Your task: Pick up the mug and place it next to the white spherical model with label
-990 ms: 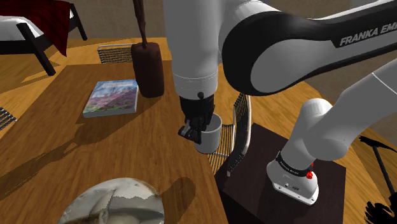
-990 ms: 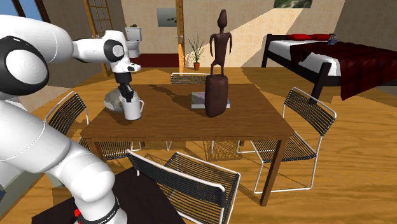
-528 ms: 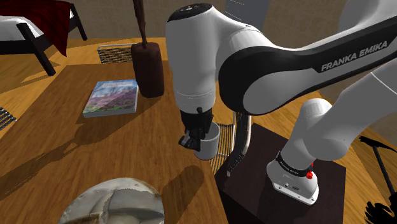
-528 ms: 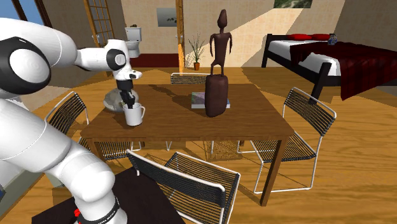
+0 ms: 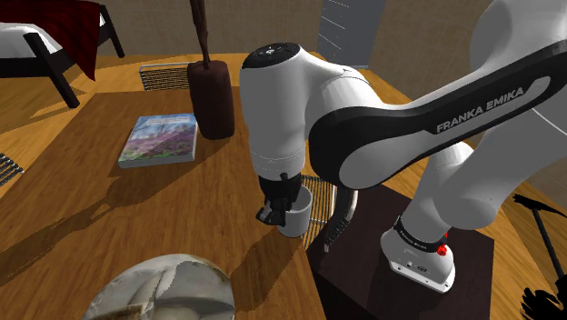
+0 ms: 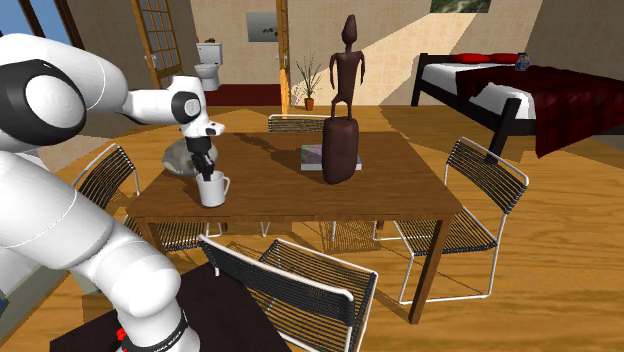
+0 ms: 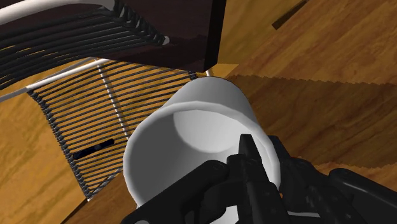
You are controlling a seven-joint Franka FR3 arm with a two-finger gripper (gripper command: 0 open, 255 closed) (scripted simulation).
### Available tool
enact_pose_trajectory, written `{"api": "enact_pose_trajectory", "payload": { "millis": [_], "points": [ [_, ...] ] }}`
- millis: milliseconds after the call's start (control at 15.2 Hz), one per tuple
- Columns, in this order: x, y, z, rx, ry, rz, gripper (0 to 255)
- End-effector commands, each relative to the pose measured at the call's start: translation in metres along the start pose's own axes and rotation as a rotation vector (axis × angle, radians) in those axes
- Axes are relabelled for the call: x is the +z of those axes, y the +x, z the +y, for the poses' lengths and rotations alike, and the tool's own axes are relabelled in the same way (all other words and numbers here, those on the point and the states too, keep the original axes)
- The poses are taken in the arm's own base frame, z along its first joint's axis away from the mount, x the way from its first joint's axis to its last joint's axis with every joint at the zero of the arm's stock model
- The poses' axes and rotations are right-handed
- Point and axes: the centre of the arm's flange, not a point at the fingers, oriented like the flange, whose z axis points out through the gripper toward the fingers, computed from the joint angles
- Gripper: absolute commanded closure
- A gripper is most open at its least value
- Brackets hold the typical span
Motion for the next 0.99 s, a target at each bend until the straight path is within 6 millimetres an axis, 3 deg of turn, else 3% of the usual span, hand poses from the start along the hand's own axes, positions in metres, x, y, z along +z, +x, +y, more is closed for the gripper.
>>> {"api": "enact_pose_trajectory", "payload": {
  "millis": [0,330,396,726,924],
  "points": [
    [0.001,0.0,0.0,0.0,0.0,0.001,255],
    [0.001,0.0,0.0,0.0,0.0,0.001,255],
    [0.001,0.0,0.0,0.0,0.0,0.001,0],
    [0.001,0.0,0.0,0.0,0.0,0.001,0],
    [-0.038,0.0,0.0,0.0,0.0,0.001,0]
  ]
}}
